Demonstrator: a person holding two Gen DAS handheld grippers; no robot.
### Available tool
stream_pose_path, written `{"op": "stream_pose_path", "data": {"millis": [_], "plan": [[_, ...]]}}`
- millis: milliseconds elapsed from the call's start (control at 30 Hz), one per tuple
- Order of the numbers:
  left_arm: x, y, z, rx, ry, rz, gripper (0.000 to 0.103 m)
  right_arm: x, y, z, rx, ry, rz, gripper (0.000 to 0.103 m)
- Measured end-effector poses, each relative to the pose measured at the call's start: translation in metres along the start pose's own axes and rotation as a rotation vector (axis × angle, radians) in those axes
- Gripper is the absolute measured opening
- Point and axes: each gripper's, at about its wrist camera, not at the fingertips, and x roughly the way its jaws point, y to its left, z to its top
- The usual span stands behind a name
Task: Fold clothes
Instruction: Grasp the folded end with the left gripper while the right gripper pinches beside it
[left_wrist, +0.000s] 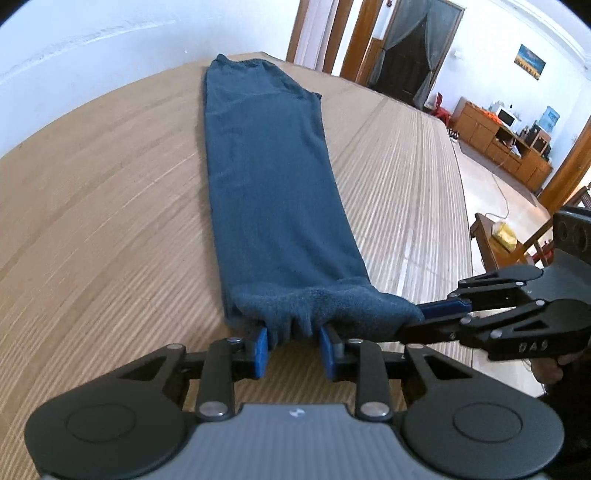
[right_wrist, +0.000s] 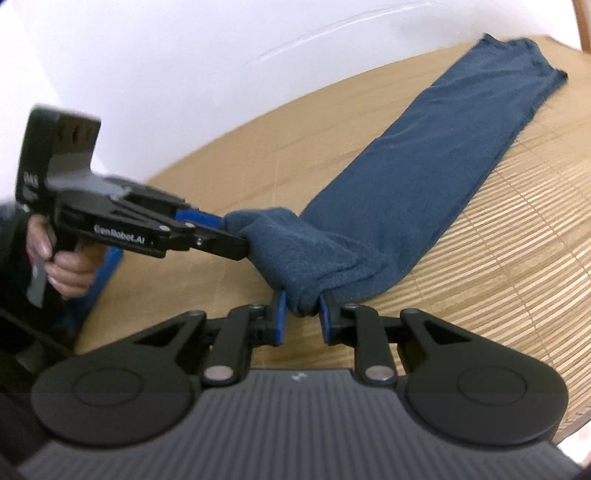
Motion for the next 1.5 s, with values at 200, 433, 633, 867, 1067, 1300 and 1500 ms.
{"op": "stream_pose_path", "data": {"millis": [200, 433, 633, 867, 1067, 1300, 1500], "plan": [[0.011, 0.008, 0.017, -0.015, -0.006, -0.001, 0.033, -0.004, -0.021, 0.021, 0.132, -0.048, 0.026, 0.022], [0.036, 0.02, 0.048, -0.003, -0.007, 0.031, 0.036, 0.003, -0.028, 0.038, 0.12, -0.088, -0.019, 0.022], [0.069, 0.031, 0.066, -0.011, -0.001, 0.105, 0.045, 0.031, -0.049, 0.063, 0.064, -0.105, -0.151, 0.024], [0.08, 0.031, 0.064, -0.002, 0.005, 0.125, 0.061, 0.052, -0.065, 0.059, 0.036, -0.035, -0.254, 0.035], [0.064, 0.025, 0.06, 0.009, -0.028, 0.126, 0.064, 0.045, -0.055, 0.06, 0.008, -0.074, -0.298, 0.038], [0.047, 0.018, 0.056, 0.021, -0.066, 0.128, 0.076, 0.037, -0.034, 0.06, -0.09, -0.125, -0.307, 0.038], [0.098, 0.017, 0.053, 0.014, 0.006, 0.142, 0.09, 0.062, -0.051, 0.053, -0.03, -0.065, -0.328, 0.037]]}}
